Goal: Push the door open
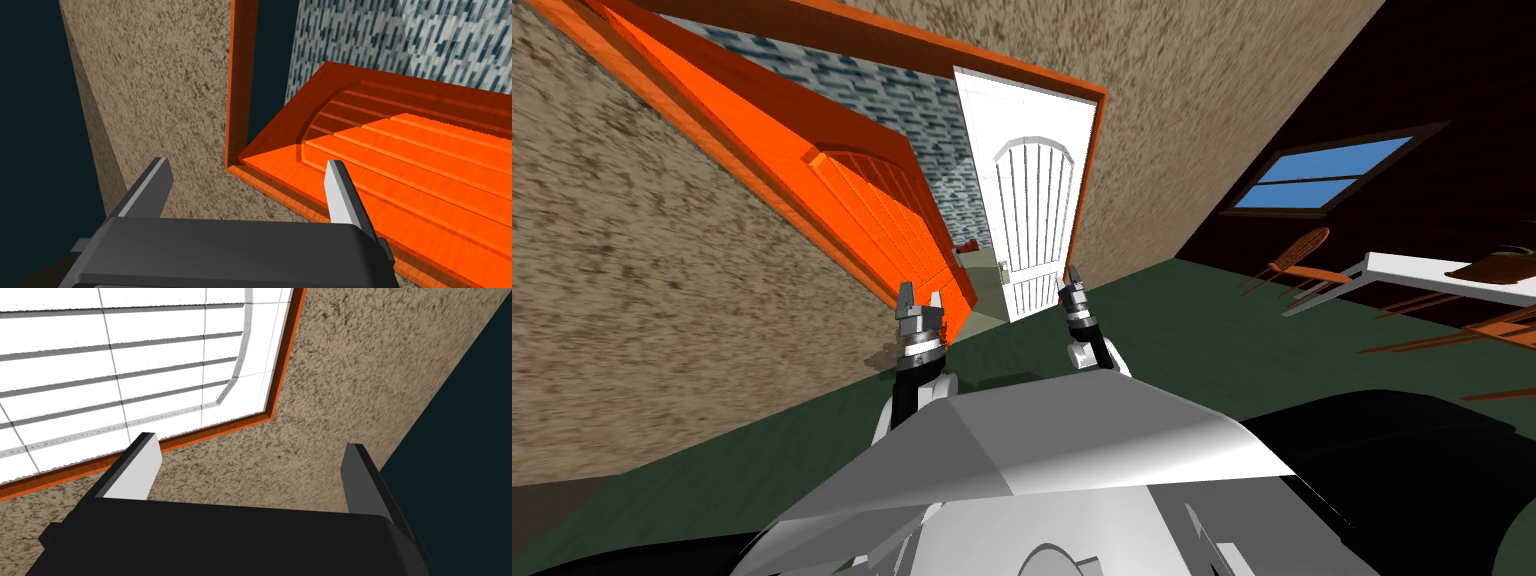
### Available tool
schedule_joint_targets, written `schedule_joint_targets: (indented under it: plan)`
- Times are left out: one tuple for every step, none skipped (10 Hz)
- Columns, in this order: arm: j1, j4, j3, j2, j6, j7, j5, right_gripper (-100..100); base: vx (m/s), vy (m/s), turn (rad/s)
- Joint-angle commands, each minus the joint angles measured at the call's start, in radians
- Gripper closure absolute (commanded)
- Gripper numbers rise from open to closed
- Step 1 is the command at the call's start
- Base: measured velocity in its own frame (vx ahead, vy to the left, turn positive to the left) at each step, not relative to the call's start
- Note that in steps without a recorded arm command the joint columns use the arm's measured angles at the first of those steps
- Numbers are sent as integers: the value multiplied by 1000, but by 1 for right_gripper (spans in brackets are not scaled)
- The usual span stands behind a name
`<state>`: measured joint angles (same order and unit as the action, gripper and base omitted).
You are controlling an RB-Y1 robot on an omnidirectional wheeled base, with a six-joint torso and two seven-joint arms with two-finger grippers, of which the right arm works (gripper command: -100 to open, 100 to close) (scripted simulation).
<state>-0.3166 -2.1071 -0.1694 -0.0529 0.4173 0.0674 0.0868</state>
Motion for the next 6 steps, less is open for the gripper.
schedule_joint_targets:
  plan:
    - [21,43,-22,-5,1,10,-2,-100,126,53,-141]
    - [32,62,-33,-8,0,14,-3,-100,106,41,-92]
    - [44,82,-44,-10,-2,19,-4,-100,103,36,-91]
    - [55,102,-56,-13,-3,24,-5,-100,91,38,-102]
    - [67,122,-67,-15,-5,28,-6,-100,85,44,-120]
    - [79,142,-78,-18,-6,33,-7,-100,93,40,-120]
